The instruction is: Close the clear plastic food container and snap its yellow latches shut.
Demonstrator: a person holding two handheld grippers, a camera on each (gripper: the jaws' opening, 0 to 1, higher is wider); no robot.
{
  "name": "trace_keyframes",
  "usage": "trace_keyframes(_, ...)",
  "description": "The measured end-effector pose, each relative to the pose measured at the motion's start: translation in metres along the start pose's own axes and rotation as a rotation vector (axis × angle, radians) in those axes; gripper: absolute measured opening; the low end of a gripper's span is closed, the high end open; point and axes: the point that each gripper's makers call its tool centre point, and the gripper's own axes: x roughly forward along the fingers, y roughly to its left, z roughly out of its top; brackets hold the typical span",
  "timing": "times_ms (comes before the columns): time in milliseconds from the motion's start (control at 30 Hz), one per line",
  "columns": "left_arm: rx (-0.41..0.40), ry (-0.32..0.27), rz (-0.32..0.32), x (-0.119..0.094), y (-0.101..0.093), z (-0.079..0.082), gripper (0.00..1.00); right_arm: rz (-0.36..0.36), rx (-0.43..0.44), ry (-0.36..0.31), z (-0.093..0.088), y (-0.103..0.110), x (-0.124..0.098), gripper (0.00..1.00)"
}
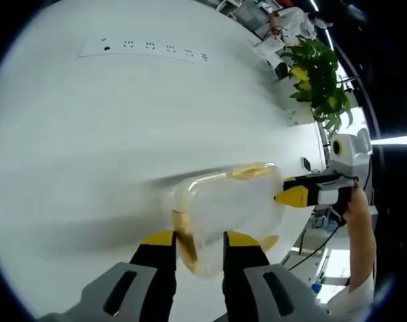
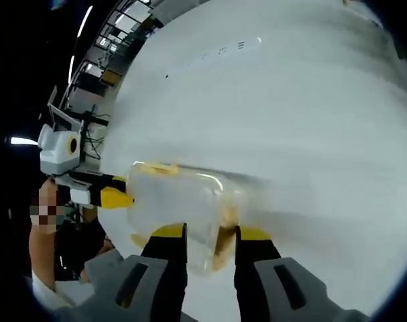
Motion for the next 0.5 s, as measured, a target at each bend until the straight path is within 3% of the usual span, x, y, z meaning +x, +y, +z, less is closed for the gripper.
trace_keyframes(200, 0.016, 0.006, -0.001, 0.001, 0.0, 0.0, 0.19, -0.091, -0.075, 0.039, 0.002, 0.0, 0.002, 0.27)
trace_keyframes(367, 0.078, 0.013, 0.037, 0.0, 0.0, 0.003, 0.19, -0.123, -0.079, 0.071, -0.014, 0.008, 0.002, 0.29)
trace_keyframes(500, 0.1, 0.025, 0.061, -0.001, 0.0, 0.005, 0.19, -0.221, -0.143, 0.091, -0.021, 0.01, -0.002, 0.29)
